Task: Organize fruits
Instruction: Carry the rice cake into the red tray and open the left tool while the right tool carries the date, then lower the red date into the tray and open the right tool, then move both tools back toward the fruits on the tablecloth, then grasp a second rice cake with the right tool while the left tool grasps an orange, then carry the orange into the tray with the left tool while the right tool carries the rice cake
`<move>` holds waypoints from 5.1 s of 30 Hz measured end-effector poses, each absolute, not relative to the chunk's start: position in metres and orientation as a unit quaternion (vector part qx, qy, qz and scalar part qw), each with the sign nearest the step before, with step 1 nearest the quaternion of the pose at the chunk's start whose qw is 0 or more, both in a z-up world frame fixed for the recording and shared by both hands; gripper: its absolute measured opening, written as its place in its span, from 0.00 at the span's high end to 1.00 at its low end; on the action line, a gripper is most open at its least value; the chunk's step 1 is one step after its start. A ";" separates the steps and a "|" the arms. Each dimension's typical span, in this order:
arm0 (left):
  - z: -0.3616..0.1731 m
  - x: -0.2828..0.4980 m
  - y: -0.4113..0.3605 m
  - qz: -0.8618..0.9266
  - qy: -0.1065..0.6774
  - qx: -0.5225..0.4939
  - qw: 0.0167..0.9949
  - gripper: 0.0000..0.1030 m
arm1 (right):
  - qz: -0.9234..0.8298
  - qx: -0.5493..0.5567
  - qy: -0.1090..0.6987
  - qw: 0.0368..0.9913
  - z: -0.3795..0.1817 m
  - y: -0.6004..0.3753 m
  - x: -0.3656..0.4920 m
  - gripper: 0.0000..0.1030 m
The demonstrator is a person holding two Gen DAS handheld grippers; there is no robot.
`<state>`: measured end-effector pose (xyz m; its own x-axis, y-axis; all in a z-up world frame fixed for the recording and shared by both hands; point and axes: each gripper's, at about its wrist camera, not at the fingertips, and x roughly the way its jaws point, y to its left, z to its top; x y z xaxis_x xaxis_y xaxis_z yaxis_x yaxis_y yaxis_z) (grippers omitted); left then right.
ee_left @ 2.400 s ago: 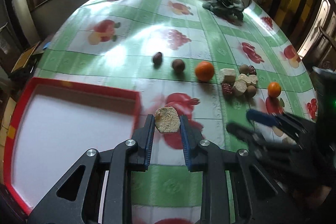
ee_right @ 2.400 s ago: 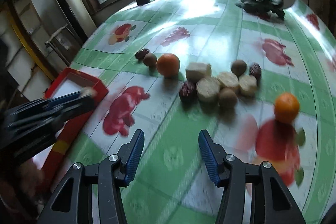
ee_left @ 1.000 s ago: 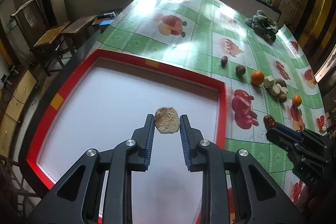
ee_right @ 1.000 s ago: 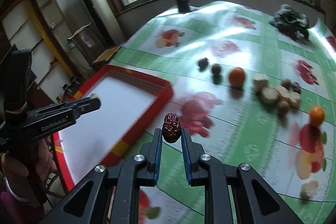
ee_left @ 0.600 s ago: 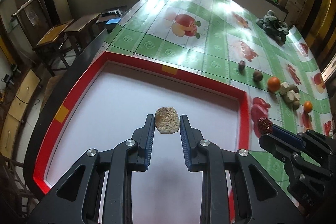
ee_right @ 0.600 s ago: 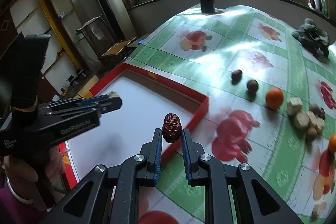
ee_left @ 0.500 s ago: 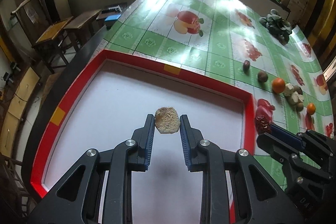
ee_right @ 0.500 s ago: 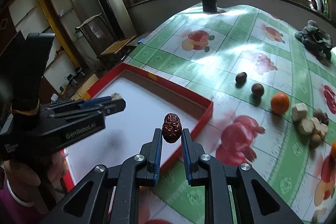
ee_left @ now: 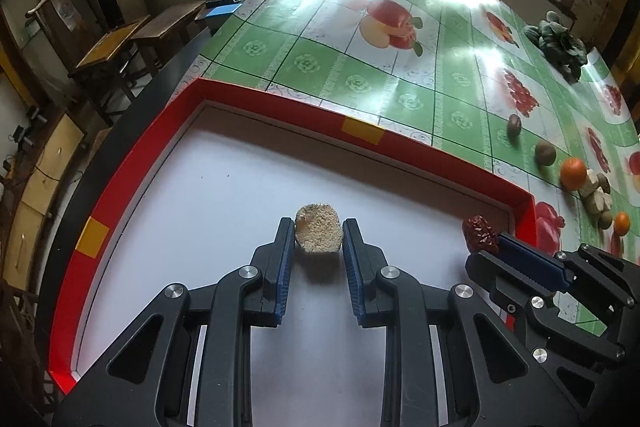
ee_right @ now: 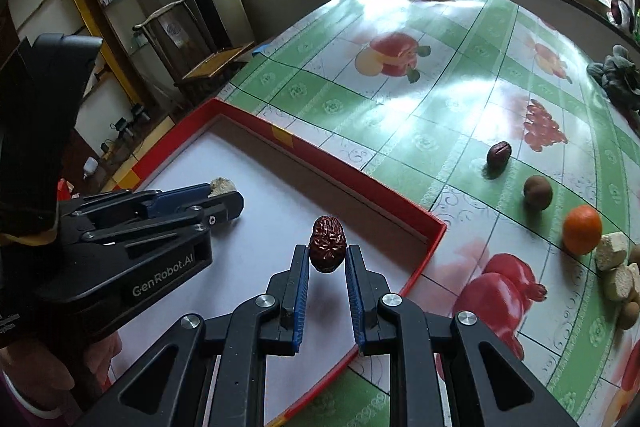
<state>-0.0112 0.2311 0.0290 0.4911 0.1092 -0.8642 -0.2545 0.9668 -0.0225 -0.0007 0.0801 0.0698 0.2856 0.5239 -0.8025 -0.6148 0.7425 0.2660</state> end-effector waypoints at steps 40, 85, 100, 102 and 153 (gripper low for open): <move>0.068 -0.056 0.187 0.085 0.444 -0.082 0.888 0.36 | 0.339 0.027 0.457 0.822 0.105 -0.005 -0.038 0.61; 0.044 -0.023 -0.013 -0.063 0.494 -0.019 0.867 0.36 | 0.197 0.034 0.471 0.859 0.070 -0.235 -0.077 0.59; 0.056 -0.010 -0.034 -0.087 0.492 -0.016 0.866 0.36 | 0.171 0.022 0.480 0.860 0.054 -0.234 -0.061 0.76; 0.062 -0.006 -0.051 -0.103 0.485 -0.007 0.868 0.36 | 0.168 0.028 0.481 0.860 0.055 -0.239 -0.060 0.76; 0.068 -0.032 -0.069 -0.138 0.467 0.038 0.873 0.70 | 0.187 0.064 0.457 0.867 0.079 -0.242 -0.102 0.76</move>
